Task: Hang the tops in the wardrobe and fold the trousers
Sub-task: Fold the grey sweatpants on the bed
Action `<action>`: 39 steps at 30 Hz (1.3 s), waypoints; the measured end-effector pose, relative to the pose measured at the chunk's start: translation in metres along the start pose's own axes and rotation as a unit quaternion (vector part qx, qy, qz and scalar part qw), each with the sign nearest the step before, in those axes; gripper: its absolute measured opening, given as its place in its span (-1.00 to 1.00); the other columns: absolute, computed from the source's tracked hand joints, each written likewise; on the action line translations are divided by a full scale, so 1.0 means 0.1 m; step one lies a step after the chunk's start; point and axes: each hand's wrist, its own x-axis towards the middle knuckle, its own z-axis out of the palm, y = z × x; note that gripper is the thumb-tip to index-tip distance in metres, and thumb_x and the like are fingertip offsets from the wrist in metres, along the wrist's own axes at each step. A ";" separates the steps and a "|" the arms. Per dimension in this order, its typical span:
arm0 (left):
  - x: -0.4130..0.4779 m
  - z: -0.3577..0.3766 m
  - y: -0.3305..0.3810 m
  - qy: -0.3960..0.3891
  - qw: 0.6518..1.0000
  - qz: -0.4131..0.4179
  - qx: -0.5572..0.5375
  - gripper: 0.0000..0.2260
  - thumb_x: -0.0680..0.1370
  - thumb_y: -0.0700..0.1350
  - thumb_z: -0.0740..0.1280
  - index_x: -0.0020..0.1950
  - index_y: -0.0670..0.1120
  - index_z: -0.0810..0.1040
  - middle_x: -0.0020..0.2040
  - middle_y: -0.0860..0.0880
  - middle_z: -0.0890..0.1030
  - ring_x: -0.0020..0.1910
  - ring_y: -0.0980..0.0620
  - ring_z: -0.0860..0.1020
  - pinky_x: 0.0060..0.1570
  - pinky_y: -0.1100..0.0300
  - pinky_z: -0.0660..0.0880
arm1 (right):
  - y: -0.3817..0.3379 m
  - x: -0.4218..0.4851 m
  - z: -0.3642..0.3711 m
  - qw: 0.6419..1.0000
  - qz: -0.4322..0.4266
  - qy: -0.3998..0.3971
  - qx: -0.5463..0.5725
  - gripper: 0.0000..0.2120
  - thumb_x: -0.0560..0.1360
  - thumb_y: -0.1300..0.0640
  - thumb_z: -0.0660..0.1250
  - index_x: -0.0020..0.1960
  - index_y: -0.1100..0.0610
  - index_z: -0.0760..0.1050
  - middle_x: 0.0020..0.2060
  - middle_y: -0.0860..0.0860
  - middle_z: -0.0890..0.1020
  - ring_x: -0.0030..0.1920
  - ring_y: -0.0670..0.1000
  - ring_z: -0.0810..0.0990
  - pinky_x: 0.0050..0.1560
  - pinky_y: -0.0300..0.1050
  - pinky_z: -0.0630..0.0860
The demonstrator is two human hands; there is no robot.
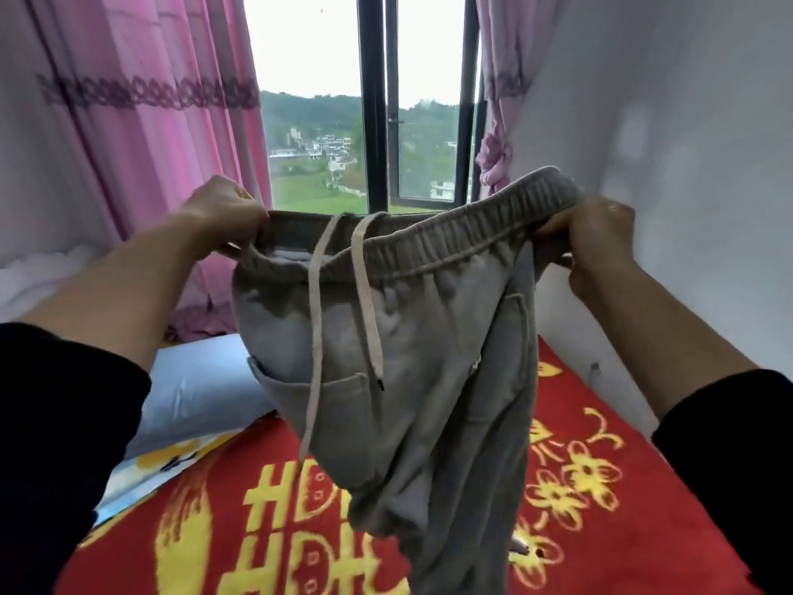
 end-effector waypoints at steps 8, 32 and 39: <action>0.54 0.72 0.07 0.034 0.984 0.027 0.174 -0.83 0.48 -0.13 0.20 -0.12 -0.18 0.56 -0.24 -0.16 0.59 -0.30 -0.12 0.58 -0.28 0.13 0.53 | 0.41 0.67 -0.04 0.995 -0.048 0.008 -0.086 -0.78 0.39 0.27 0.30 -0.43 0.16 0.43 -0.42 0.11 0.45 -0.33 0.04 0.38 -0.26 -0.03 0.38; 2.75 1.74 0.23 0.193 0.872 0.108 -0.436 -0.76 0.52 -0.29 0.14 0.03 0.03 0.43 0.03 -0.01 0.51 -0.04 0.08 0.49 -0.09 0.25 0.45 | 1.06 2.91 1.26 0.990 -0.060 -0.088 -0.090 -0.67 0.51 0.17 0.11 0.16 0.00 0.56 0.06 0.05 0.63 0.05 0.02 0.58 0.16 0.05 0.55; 1.97 2.18 -0.53 0.199 0.886 -0.004 -0.420 -0.77 0.38 -0.13 0.23 -0.06 0.14 0.55 0.01 -0.09 0.60 -0.03 -0.07 0.54 -0.09 -0.04 0.45 | 1.74 2.27 0.77 0.984 0.001 -0.138 -0.113 -0.75 0.52 0.19 0.18 -0.12 -0.03 0.60 0.02 0.15 0.65 0.11 0.13 0.61 0.13 0.15 0.57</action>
